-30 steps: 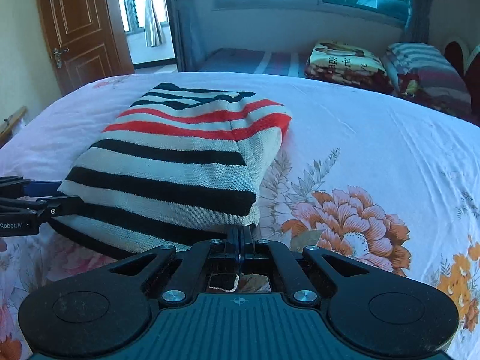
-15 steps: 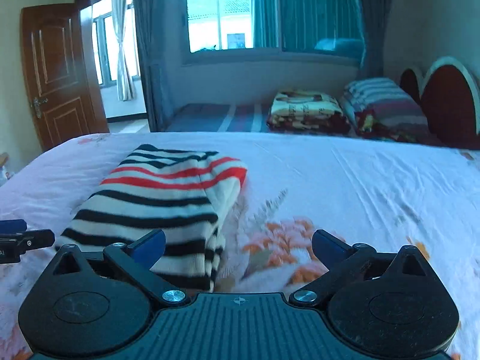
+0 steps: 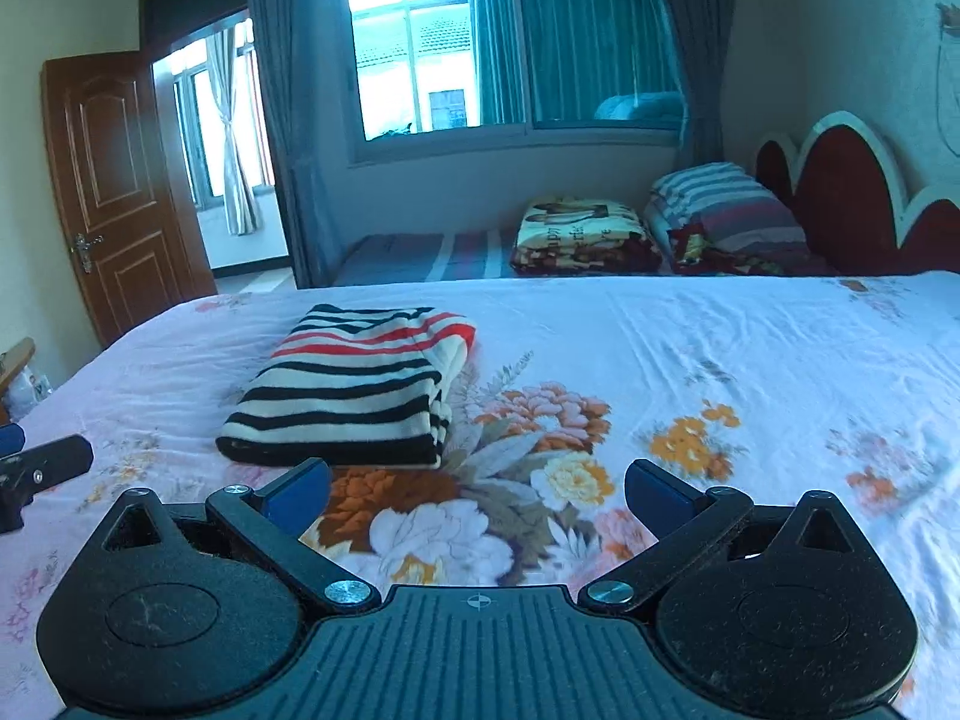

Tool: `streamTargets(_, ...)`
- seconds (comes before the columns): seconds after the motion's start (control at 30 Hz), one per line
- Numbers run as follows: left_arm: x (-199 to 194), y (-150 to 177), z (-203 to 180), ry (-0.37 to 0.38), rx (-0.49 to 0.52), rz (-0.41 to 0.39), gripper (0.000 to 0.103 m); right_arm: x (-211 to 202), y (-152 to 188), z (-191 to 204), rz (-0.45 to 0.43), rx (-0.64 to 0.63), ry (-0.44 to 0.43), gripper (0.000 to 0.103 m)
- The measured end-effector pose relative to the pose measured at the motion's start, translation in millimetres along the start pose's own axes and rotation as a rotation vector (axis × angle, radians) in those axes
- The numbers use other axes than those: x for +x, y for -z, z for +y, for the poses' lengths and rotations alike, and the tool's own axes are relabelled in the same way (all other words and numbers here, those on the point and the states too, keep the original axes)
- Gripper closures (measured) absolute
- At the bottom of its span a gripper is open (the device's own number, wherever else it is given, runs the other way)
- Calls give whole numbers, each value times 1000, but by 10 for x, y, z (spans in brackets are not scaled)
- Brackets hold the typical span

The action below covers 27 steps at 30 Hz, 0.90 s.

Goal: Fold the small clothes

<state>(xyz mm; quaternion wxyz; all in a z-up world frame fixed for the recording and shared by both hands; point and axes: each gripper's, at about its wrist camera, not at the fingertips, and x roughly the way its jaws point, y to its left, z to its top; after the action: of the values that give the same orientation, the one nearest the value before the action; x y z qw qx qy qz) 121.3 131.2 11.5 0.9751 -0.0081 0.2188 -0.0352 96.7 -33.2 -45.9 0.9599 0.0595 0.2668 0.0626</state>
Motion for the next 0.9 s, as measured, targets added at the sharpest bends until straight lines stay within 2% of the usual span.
streamTargets(0.2, -520, 48, -152, -9, 42, -19, 0, -554, 156, 128, 0, -1, -2, 0)
streamTargets(0.47, -885, 107, -243, 4, 42, -25, 0, -1155, 211, 254, -38, -6, -17, 0)
streamTargets(0.9, -1253, 160, -381, 23, 48, -60, 0, -1627, 231, 297, -72, -25, -32, 0)
